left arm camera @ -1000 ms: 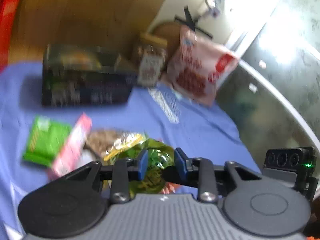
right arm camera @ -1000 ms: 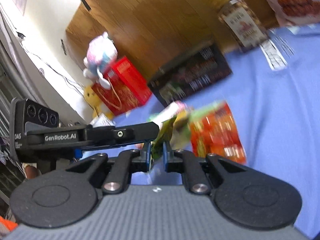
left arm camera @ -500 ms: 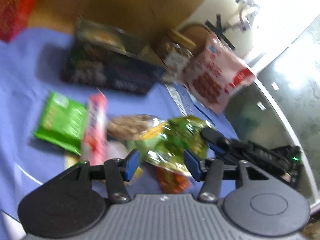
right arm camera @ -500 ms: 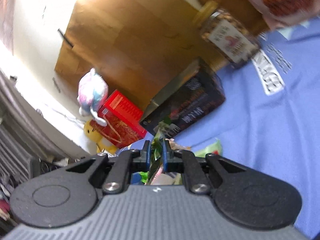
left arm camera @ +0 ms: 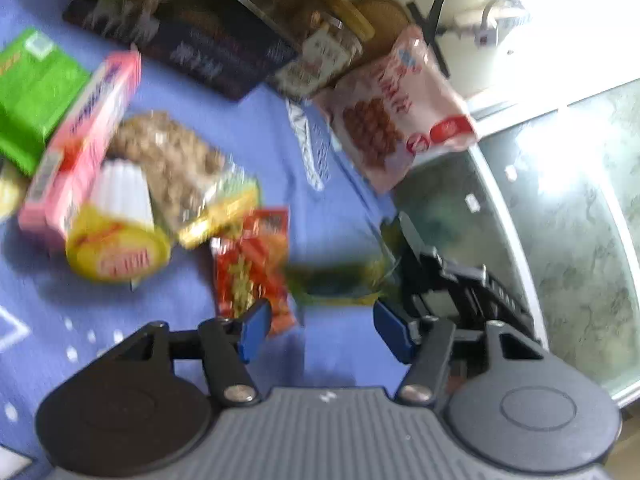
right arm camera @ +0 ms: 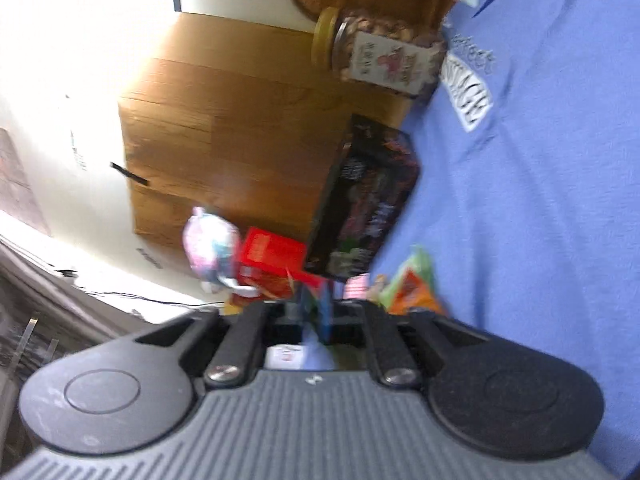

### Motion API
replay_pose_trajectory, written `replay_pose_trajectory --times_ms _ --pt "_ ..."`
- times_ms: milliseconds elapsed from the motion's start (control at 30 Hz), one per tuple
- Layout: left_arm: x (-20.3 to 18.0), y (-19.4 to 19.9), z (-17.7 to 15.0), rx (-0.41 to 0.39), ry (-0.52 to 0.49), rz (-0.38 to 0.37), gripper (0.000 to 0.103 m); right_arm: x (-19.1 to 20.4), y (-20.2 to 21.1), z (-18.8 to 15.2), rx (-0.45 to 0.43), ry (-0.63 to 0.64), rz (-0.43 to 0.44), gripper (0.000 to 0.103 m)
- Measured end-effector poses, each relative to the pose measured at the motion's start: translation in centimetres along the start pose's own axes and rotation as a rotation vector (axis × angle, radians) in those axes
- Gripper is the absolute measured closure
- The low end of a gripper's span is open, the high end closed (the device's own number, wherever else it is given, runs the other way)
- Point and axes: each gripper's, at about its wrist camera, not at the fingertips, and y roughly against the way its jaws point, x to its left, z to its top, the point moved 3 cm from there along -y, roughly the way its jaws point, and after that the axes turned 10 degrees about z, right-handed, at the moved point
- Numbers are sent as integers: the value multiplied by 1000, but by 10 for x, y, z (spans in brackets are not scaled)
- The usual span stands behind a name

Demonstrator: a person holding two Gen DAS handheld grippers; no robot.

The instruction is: Organize snacks

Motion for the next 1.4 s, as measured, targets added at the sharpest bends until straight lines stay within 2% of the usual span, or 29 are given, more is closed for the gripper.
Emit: replay_pose_trajectory --times_ms 67,133,267,400,467,533,633,700,733,900,1067,1133,1233,1400 --pt "-1 6 7 -20 -4 21 49 10 -5 2 8 45 -14 100" --pt "-5 15 14 -61 -34 78 49 19 -9 4 13 130 -56 100" --pt "-16 29 15 -111 -169 224 48 36 -4 -4 29 366 -224 96" --pt "-24 34 2 -75 -281 233 44 31 18 -21 104 439 -277 95" --pt "-28 31 -10 -59 -338 247 42 26 29 -33 154 485 -330 90" --pt "-29 25 -21 -29 -366 253 42 18 37 -42 192 498 -369 88" --pt "-28 11 -34 21 -373 268 37 6 36 -50 230 480 -396 82" --pt "-25 1 -41 54 -358 268 32 1 32 -56 250 470 -391 81" --pt "-26 1 -45 32 -366 264 29 -2 29 -60 259 462 -392 81" --pt "-28 3 -51 19 -368 273 28 5 18 -78 274 534 -385 81" --pt "-20 6 -45 -1 -332 290 57 -6 13 -78 269 448 -354 79" --pt "-18 6 -42 -6 -315 298 62 -8 12 -75 259 409 -341 83" --pt "-20 12 -34 -24 -310 295 62 -2 8 -72 248 395 -327 86" --pt "-39 37 2 -131 -341 280 62 25 -18 -47 217 416 -247 87"
